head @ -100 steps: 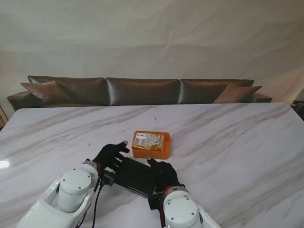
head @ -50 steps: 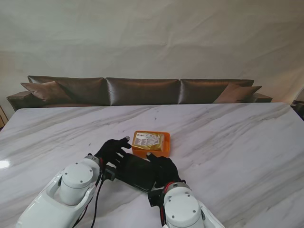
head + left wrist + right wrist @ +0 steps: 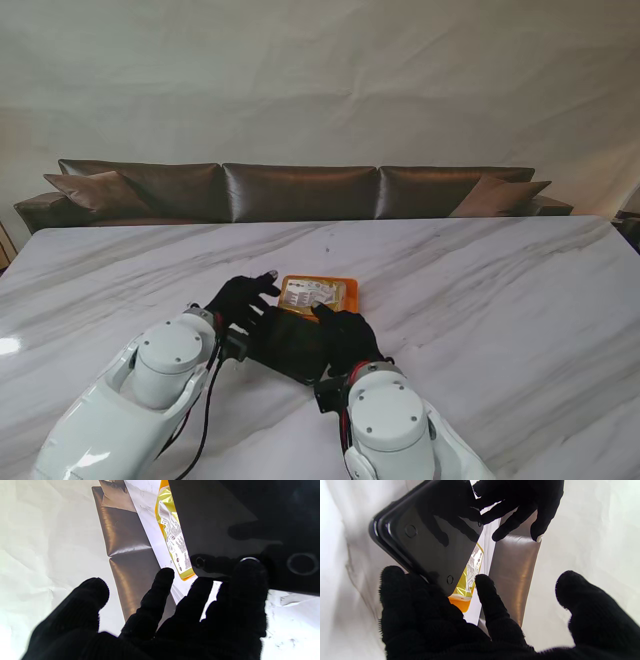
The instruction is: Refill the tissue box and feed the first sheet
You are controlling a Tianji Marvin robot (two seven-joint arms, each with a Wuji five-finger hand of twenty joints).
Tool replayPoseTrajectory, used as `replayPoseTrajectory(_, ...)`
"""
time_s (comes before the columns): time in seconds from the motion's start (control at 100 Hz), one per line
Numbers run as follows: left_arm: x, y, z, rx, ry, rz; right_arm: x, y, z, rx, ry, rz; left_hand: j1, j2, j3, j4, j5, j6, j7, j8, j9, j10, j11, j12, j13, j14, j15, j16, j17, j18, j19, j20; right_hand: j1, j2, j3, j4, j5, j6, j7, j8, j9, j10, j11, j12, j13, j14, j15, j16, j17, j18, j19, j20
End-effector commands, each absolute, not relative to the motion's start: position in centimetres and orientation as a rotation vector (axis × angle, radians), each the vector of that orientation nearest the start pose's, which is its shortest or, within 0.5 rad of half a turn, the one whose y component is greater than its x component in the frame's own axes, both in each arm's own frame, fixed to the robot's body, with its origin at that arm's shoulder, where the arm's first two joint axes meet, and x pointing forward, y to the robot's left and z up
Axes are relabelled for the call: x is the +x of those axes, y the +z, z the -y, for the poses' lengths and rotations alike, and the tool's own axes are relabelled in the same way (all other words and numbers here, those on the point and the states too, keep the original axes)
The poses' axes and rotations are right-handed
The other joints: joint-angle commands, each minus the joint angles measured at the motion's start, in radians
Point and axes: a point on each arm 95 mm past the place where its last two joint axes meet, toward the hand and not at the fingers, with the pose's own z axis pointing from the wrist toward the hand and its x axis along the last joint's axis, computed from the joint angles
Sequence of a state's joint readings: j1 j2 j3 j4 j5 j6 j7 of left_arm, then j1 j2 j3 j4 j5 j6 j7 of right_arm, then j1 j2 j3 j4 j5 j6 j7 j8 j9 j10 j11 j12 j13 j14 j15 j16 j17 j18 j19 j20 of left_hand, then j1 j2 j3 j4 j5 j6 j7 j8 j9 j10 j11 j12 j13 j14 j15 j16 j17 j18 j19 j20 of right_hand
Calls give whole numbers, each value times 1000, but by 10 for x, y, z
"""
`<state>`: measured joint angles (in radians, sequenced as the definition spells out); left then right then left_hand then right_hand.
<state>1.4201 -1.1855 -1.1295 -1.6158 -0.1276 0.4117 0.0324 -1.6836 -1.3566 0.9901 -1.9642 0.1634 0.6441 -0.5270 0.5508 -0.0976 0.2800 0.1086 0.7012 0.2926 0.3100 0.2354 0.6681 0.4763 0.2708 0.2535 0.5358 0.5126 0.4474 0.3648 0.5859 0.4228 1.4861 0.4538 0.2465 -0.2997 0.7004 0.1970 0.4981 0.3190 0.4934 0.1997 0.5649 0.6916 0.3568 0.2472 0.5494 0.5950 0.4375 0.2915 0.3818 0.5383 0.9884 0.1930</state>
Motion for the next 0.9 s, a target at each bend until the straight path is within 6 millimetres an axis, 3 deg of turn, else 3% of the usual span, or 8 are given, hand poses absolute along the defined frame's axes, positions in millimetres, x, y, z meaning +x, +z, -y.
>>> replayPoseTrajectory(0.0,428,-301,75,-2509,-1839,-810,329,-269,-148,-2592,-1746,374,-2,20,-5,25,27,5,-5,-15,123,-141,195,94,106,-4,177,43,31,-1,-302,-9,5,-27,-8,22,10,-22,-7,9,69,-373,87,14,15,-176,28,11,18,-160,-13,8)
replayPoseTrajectory(0.66,476,-283,91,-2469,-1880,-841,367,-261,-133,-2600,-1754,360,-3,20,-5,26,29,5,-4,-15,124,-142,194,93,108,-5,177,42,31,-3,-302,-9,5,-27,-10,22,14,-19,-14,10,74,-369,86,14,14,-178,26,10,16,-161,-16,7)
replayPoseTrajectory(0.89,493,-286,96,-2472,-1879,-842,379,-261,-125,-2612,-1750,361,-2,19,-5,26,29,5,-4,-14,124,-141,194,93,108,-4,176,42,31,-3,-302,-10,6,-26,-10,22,16,-18,-15,10,75,-371,85,13,15,-177,26,10,15,-162,-16,6)
